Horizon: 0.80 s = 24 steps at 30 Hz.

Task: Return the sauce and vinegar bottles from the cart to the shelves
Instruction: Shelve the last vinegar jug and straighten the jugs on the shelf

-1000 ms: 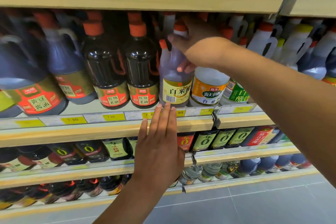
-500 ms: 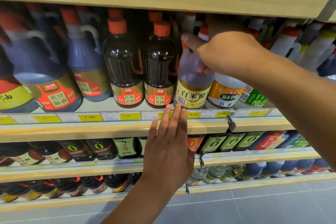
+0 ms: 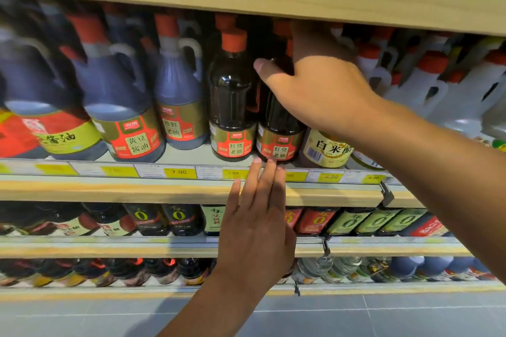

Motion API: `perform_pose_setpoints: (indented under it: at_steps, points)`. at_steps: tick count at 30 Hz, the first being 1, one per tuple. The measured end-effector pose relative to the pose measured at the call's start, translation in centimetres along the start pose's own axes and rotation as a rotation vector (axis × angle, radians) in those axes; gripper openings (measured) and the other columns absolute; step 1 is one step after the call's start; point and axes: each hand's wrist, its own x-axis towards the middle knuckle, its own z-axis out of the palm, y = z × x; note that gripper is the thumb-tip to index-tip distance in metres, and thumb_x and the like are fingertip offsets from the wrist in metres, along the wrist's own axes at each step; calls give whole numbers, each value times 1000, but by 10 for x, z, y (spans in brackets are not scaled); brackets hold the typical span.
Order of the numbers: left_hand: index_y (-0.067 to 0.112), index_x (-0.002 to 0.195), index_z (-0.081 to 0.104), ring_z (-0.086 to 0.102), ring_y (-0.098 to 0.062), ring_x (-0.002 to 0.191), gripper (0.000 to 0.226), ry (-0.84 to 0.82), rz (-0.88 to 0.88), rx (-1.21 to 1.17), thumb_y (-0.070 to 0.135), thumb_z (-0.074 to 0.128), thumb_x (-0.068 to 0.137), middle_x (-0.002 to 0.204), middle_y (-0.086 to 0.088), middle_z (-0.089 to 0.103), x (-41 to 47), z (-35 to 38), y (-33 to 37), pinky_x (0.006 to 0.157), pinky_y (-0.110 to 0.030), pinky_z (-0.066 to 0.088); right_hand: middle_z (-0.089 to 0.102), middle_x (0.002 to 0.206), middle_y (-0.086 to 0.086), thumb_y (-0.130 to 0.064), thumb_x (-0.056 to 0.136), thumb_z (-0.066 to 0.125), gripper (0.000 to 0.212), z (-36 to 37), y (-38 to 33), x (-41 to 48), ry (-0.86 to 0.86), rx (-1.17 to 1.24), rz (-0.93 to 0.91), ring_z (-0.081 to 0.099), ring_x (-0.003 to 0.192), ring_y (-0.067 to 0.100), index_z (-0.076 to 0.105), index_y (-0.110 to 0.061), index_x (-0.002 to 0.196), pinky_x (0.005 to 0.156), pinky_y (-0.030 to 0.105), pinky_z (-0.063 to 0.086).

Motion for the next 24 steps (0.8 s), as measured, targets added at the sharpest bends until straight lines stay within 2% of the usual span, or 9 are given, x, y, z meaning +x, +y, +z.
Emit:
perform_pose_setpoints:
  at_steps: [4,7,9,12,15,19,20,22,24]
  points:
    - [7,157,26,7,-30,156,84,8,-19,10,35,54,82,166,-9,21,-12,-15,-31,120,-52,28,56,86,7,-58,100,41,40,12,-29,0,93,-1,-89,58,100,41,47,-20,107,71,37,38]
    - [6,156,27,6,-30,157,81,27,-17,7,33,46,82,165,-10,22,-24,-29,-63,120,-53,27,60,121,14,-55,98,47,50,21,-63,3,124,57,-140,56,110,42,46,-20,133,82,39,47]
    - [6,157,25,5,-30,157,87,12,-19,3,32,54,79,166,-10,20,-33,-40,-87,119,-52,28,62,108,8,-56,98,47,48,25,-86,5,105,66,-145,56,97,37,53,-16,124,78,37,45]
    - [6,158,22,5,-29,157,91,-3,-18,18,32,55,77,168,-9,16,-44,-56,-122,120,-51,27,63,82,3,-60,99,43,46,32,-115,13,43,82,-59,58,85,34,55,-16,89,69,35,40]
    - [6,158,22,5,-28,157,91,-14,-20,23,31,54,77,168,-8,13,-54,-68,-152,118,-52,28,72,101,9,-62,98,42,47,38,-142,21,49,172,-59,65,100,33,61,-20,96,79,34,47]
    - [6,158,23,9,-28,156,91,-28,-41,27,30,57,76,168,-8,15,-62,-75,-179,117,-53,30,61,139,3,-53,104,37,44,32,-167,29,131,110,-65,50,131,26,65,-23,123,99,26,33]
    - [6,158,23,8,-28,156,90,-23,-41,22,29,57,77,168,-8,16,-63,-75,-182,117,-53,30,63,134,3,-50,106,35,45,29,-172,32,42,109,-57,53,127,26,67,-21,119,99,28,34]
    - [6,158,24,5,-28,157,89,-12,-39,12,29,57,78,168,-9,16,-66,-75,-185,117,-53,29,71,96,1,-49,106,30,56,32,-185,36,-216,161,-11,63,93,20,70,-14,89,86,32,38]
    - [6,158,24,4,-27,157,89,-6,-60,14,29,57,79,168,-8,15,-69,-74,-186,118,-53,28,65,68,-5,-53,104,34,56,41,-198,40,-198,202,-49,57,67,11,58,-18,67,76,31,38]
